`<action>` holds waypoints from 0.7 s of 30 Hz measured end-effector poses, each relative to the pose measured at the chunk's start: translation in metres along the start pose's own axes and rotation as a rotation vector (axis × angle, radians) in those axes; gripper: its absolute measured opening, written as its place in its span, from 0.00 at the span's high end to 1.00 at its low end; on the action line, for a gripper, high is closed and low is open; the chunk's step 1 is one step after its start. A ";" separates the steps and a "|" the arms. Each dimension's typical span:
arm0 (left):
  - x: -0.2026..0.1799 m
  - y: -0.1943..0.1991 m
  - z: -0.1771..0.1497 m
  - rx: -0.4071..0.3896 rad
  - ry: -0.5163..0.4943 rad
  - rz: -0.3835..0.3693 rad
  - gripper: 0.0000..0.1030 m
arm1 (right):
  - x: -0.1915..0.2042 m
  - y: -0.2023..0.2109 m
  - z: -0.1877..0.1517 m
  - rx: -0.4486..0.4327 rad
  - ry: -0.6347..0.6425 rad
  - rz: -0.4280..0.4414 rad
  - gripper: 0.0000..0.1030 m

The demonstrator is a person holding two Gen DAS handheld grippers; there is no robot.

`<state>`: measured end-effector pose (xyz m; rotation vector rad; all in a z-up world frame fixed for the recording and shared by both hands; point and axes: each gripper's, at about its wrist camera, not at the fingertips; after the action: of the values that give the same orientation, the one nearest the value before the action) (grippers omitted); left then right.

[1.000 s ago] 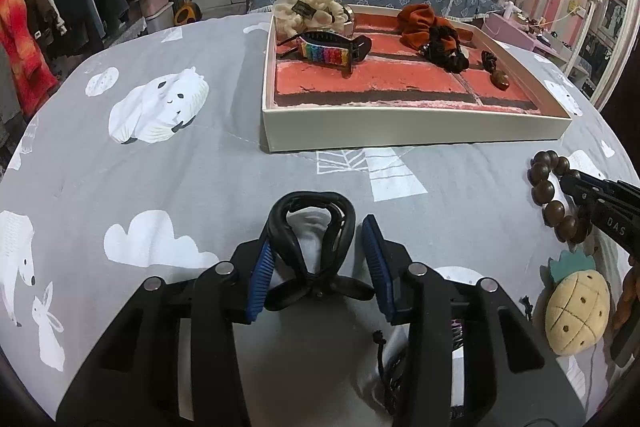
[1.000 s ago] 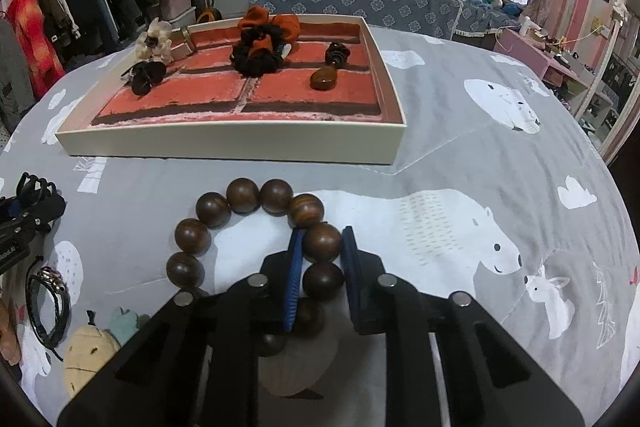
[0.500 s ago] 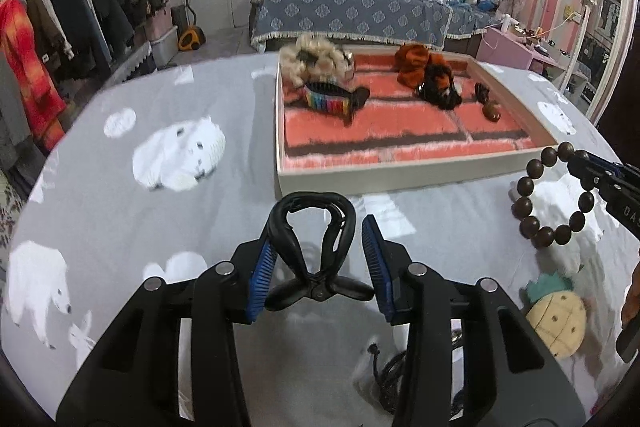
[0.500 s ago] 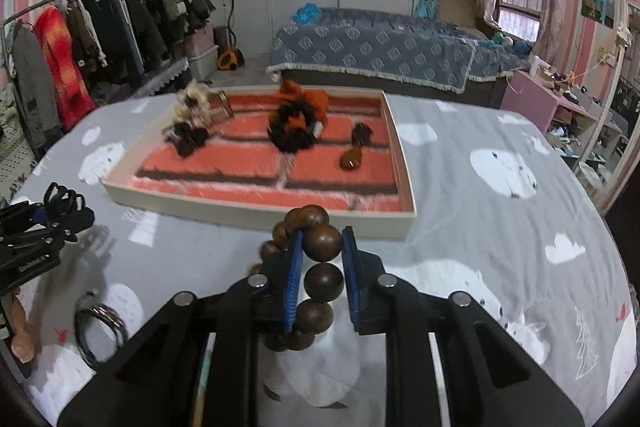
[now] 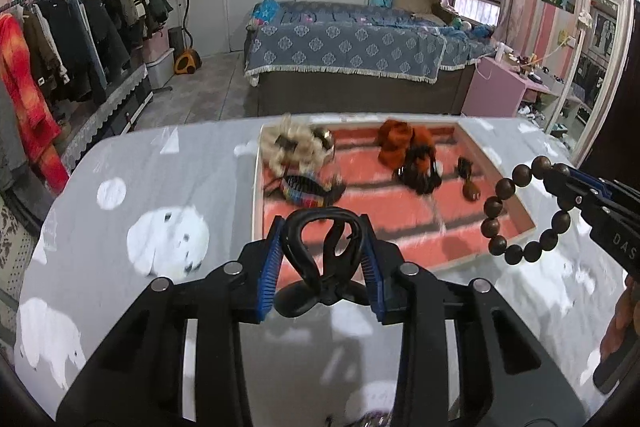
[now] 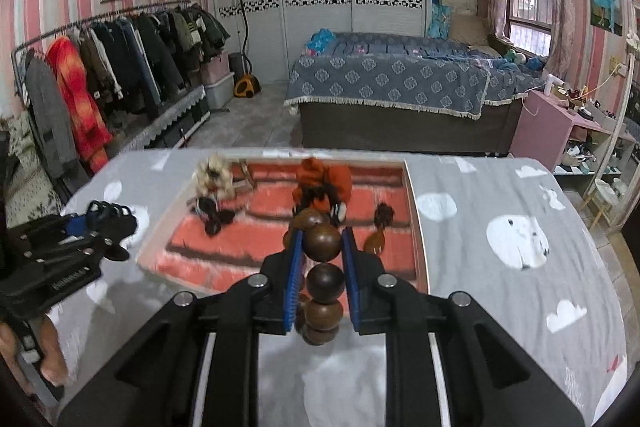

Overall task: Organize jewelry
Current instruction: 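Carry the black claw clip with the left tool into the tray while the right tool carries the bracelet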

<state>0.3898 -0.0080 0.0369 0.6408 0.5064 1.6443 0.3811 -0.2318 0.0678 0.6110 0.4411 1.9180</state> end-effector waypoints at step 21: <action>-0.035 -0.122 0.020 0.096 0.001 0.079 0.66 | -0.057 -0.099 0.001 0.073 -0.056 -0.031 0.81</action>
<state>0.4972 -0.0224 -0.0313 0.7392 0.5698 1.7028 0.4733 -0.2435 0.0010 0.6995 0.4835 1.8570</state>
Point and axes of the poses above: each gripper's, at about its wrist camera, not at the fingertips, and y roughly against the way its jaws point, x to its left, z to its top, and after that the axes turned 15 degrees about z, right-handed
